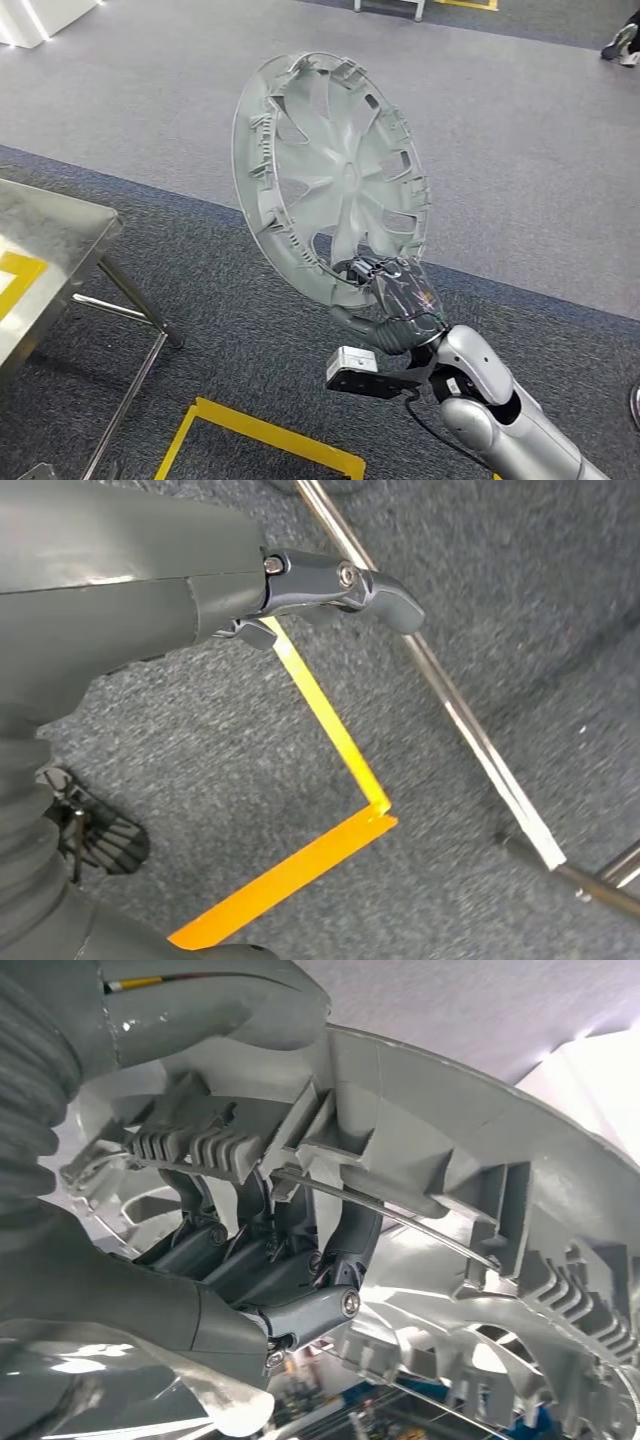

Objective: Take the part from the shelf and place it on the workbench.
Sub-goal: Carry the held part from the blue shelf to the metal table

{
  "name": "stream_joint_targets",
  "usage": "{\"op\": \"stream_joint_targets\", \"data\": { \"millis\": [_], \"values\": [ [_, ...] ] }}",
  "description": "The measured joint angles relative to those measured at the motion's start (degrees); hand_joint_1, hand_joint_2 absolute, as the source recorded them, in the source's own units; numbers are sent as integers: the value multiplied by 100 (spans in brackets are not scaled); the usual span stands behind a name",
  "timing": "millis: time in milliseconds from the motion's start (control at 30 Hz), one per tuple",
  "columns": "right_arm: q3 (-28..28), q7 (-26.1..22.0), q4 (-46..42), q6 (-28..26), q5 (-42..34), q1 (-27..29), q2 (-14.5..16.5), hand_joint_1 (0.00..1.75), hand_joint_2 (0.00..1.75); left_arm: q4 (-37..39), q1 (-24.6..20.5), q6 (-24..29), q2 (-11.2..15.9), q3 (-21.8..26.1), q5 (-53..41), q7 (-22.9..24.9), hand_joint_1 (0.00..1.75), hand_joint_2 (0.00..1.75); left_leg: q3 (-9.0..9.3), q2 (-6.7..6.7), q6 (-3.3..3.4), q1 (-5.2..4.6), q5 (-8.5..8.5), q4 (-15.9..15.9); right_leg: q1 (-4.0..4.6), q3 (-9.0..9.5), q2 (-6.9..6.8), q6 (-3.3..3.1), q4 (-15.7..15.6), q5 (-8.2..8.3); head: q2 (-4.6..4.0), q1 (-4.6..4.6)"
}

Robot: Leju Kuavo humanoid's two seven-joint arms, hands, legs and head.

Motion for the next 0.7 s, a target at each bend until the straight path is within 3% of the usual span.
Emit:
{"op": "stream_joint_targets", "data": {
  "millis": [33, 100, 133, 200, 267, 333, 400, 433, 500, 567, 633, 700],
  "values": [
    [5, 3, -2, 1, -1, -2, -5, 175, 175, 0, 5, -27, 0, 0, 1, -25, 0, 175, -2, -75, -13, -2, -8, 10, -9, 152, 130, -27, -380, 204, 0, 0],
    [27, -4, -5, 4, 1, -19, -16, 175, 175, 0, 10, -73, 2, 0, 3, -57, 0, 175, -39, -203, -62, 12, -9, 33, -20, 398, 341, -66, -910, 369, 0, -5],
    [45, -13, -5, 7, -1, -41, -20, 175, 175, 0, 18, -89, 4, 0, 5, -65, 0, 175, -62, -257, -95, 25, 0, 32, -17, 450, 379, -82, -986, 345, 0, -5],
    [92, -33, -4, 17, -16, -110, -19, 175, 175, 0, 36, -104, 19, 0, 17, -84, 0, 175, -86, -334, -160, 46, 16, 20, -15, 493, 272, -120, -1041, 352, 0, -7],
    [144, -50, 5, 33, -59, -202, -8, 175, 175, 0, 40, -114, 35, 0, 37, -96, 0, 175, -159, -106, -218, 20, -108, 189, -32, 541, 123, -182, -1099, 368, 0, -30],
    [208, -60, 30, 56, -99, -286, 9, 175, 175, 0, 29, -116, 44, 0, 51, -96, 0, 175, -422, 238, -271, 10, -428, 782, -31, 580, -42, -225, -1124, 361, 0, -54],
    [288, -79, 72, 71, -143, -358, 29, 175, 175, 0, 34, -77, 61, 0, 56, -83, 0, 175, -722, 338, -317, 38, -664, 1423, -25, 604, -208, -236, -1122, 337, 0, -56],
    [322, -96, 100, 68, -173, -381, 54, 175, 175, 0, 47, -43, 78, 0, 53, -63, 0, 175, -763, 354, -336, 53, -640, 1512, -25, 619, -287, -234, -1121, 322, 0, -56],
    [377, -136, 168, 50, -240, -398, 128, 175, 175, 0, 77, 19, 125, 0, 33, -9, 0, 175, -533, 428, -356, 74, -328, 1073, -27, 668, -433, -215, -1120, 287, 0, -58],
    [428, -148, 236, 39, -261, -411, 185, 175, 175, 0, 82, 7, 158, 0, 8, 32, 0, 175, -156, 672, -337, 36, -59, 341, -6, 720, -565, -167, -1113, 240, 0, -64],
    [487, -122, 285, 47, -250, -469, 201, 175, 175, 0, 72, -44, 161, 0, -2, 57, 0, 175, -18, 816, -266, -18, -22, 22, 27, 744, -690, -107, -1107, 207, 0, -60],
    [539, -93, 303, 75, -246, -566, 203, 175, 175, 0, 81, -68, 149, 0, -4, 72, 0, 175, -35, 710, -178, -25, -21, 5, 33, 764, -807, -50, -1117, 177, 0, -52]
  ]
}}
